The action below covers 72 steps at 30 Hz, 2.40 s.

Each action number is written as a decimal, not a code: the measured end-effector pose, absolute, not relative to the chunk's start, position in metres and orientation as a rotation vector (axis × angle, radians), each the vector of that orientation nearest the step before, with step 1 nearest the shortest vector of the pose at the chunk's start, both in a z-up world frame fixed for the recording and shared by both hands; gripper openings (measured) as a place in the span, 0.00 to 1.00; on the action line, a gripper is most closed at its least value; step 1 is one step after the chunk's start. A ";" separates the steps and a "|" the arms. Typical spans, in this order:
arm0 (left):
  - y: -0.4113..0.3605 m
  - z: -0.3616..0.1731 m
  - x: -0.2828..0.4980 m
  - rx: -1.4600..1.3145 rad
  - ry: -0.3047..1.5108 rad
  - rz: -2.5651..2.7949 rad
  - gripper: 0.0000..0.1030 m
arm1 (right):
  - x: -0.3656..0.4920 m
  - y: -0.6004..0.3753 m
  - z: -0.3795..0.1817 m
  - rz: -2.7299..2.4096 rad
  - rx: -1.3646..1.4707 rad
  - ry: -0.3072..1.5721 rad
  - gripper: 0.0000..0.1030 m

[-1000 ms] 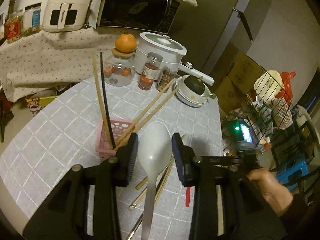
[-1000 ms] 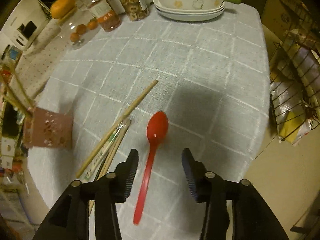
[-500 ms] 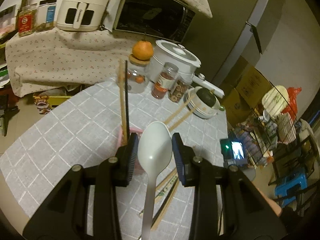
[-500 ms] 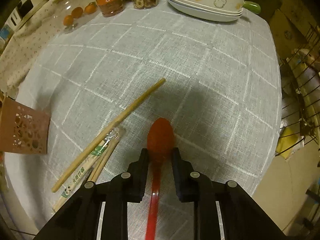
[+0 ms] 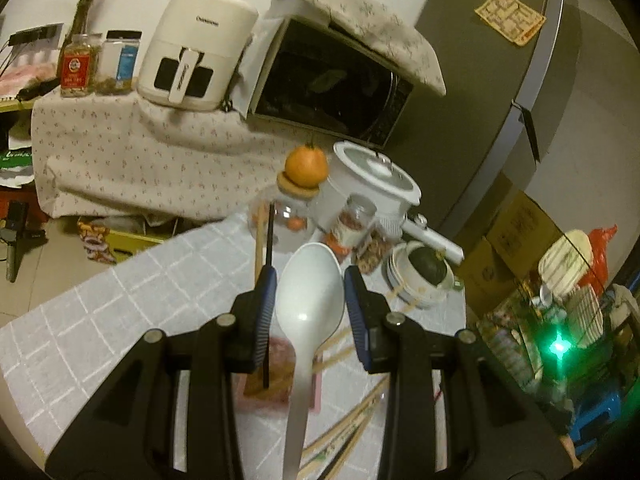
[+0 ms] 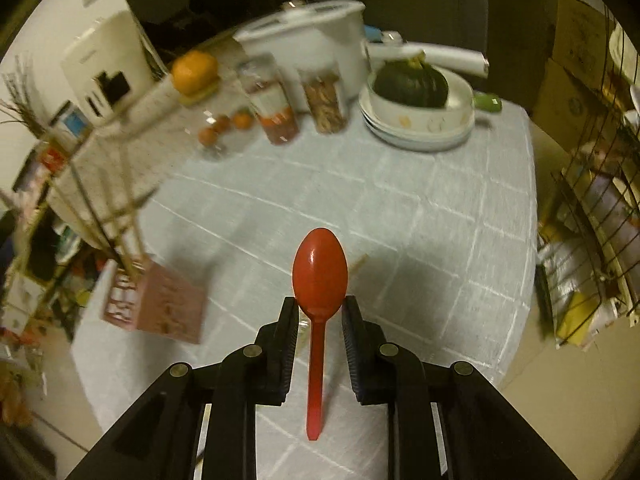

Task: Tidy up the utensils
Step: 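Carry the white spoon with the left gripper while the right carries the red spoon to the holder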

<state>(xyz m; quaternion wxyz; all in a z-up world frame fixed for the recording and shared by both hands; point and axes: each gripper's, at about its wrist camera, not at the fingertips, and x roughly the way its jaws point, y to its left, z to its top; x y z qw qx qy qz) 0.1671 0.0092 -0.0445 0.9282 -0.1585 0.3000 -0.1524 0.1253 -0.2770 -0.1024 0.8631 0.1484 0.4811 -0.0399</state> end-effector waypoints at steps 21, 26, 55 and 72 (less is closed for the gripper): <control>-0.019 -0.067 0.203 -0.244 0.430 -0.323 0.36 | 0.148 -0.244 -0.092 -0.018 0.280 0.965 0.22; -0.033 -0.077 0.201 -0.159 0.391 -0.313 0.36 | 0.149 -0.238 -0.093 -0.006 0.269 0.962 0.22; 0.001 -0.072 0.175 -0.149 0.648 -0.253 0.64 | 0.133 -0.209 -0.038 0.020 0.320 0.776 0.22; 0.059 -0.097 0.128 -0.227 1.060 -0.061 0.77 | 0.152 -0.156 -0.026 0.048 0.262 0.479 0.22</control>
